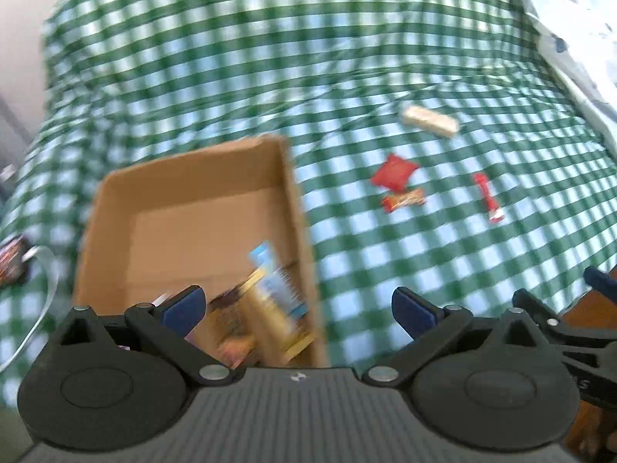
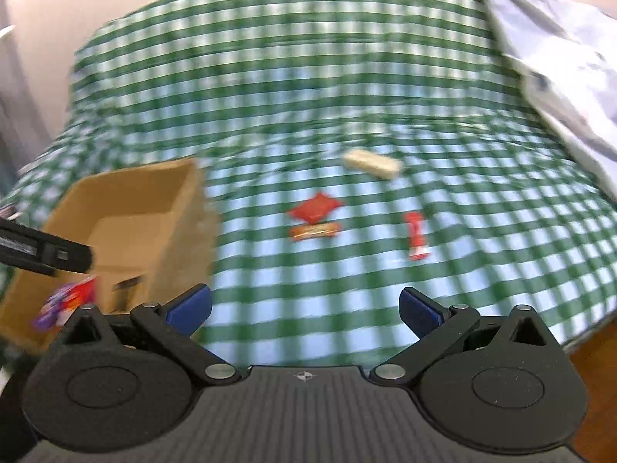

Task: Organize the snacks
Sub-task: 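Move both tools toward the remaining snacks on the bedspread, then grasp the red square packet with the left tool while the right tool grasps the red stick, then carry the red packet and red stick over the box with both tools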

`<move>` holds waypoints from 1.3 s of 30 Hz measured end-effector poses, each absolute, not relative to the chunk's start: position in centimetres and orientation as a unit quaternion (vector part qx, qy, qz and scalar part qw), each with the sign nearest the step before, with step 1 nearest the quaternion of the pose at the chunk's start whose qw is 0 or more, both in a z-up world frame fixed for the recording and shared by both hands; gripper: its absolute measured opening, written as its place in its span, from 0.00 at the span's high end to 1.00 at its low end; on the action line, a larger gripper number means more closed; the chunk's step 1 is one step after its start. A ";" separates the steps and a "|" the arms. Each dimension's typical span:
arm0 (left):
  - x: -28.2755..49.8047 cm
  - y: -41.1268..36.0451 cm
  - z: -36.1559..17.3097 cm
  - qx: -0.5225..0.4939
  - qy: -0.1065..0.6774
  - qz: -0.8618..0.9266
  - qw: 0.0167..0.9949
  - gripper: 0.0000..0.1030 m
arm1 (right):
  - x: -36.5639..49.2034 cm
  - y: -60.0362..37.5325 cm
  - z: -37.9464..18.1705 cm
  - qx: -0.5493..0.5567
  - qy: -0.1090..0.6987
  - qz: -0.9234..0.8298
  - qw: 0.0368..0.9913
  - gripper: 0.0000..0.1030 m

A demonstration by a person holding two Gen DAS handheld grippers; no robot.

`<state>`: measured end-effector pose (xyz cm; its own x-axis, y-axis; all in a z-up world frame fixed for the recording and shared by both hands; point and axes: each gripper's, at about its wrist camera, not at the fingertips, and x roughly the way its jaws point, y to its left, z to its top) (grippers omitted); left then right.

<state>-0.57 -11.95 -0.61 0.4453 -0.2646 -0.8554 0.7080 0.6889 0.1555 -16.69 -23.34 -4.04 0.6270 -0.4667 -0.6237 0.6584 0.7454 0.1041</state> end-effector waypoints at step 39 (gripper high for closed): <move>8.4 -32.7 -12.2 0.235 0.459 -0.399 0.758 0.56 | -9.2 -42.8 -15.9 0.182 0.315 -0.392 0.845 0.89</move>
<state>8.40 -32.67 -12.22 0.2605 -0.3896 -0.8834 0.8203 0.5718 -0.0103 -9.15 -42.77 -15.89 0.4942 -0.5476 -0.6752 0.7774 0.6260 0.0614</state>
